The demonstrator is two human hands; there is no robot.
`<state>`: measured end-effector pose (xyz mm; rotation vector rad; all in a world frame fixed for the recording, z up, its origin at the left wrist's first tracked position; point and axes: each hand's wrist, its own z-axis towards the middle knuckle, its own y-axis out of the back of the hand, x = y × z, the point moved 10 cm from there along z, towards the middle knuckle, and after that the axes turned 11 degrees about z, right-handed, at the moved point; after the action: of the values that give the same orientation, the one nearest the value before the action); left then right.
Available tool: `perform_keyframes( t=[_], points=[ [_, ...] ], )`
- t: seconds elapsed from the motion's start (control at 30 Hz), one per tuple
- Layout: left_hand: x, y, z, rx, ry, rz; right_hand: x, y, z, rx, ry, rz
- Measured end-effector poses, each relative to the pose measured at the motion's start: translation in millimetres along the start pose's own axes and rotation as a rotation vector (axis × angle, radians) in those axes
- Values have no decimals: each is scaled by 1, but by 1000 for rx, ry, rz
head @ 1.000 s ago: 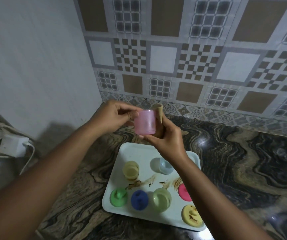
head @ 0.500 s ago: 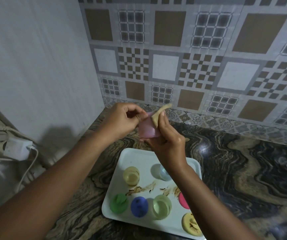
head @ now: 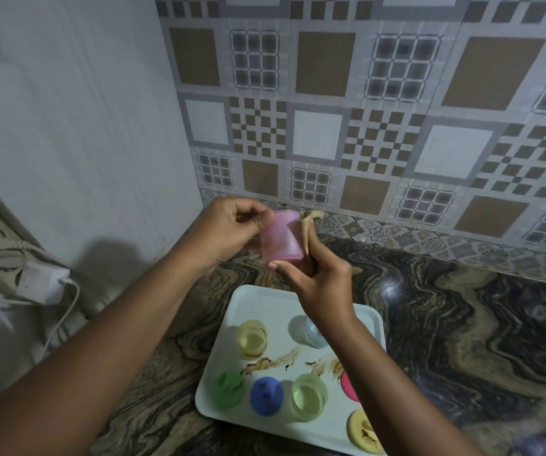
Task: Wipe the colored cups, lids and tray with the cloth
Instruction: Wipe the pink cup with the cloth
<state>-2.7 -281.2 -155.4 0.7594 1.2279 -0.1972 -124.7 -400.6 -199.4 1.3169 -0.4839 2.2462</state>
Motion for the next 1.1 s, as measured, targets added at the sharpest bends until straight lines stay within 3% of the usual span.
perform_keyframes(
  t=[0.1, 0.17, 0.33, 0.43, 0.6, 0.7, 0.87, 0.97, 1.1],
  points=[
    [-20, 2, -1, -59, -124, 295, 6, -4, -4, 9, 173, -188],
    [-33, -1, -7, -72, -173, 338, 3, -4, -6, 19, 153, -166],
    [-33, 4, -10, 42, -108, 167, -1, 9, -3, -55, 92, -55],
    [-27, 5, -10, 31, -41, 37, 0, 6, 0, -30, 114, -48],
    [-44, 7, -9, -52, -159, 268, 11, 1, -3, -54, 332, -234],
    [-54, 4, -14, -49, -216, 302, 1, 4, 0, -39, 226, -142],
    [-35, 7, -12, 23, -109, 110, 9, 3, 2, -25, 147, -32],
    [-29, 11, -10, -29, -76, 12, 21, -2, 1, 8, 198, -61],
    [-40, 12, -11, -88, -132, 119, 40, -12, -6, 26, 406, -266]
  ],
)
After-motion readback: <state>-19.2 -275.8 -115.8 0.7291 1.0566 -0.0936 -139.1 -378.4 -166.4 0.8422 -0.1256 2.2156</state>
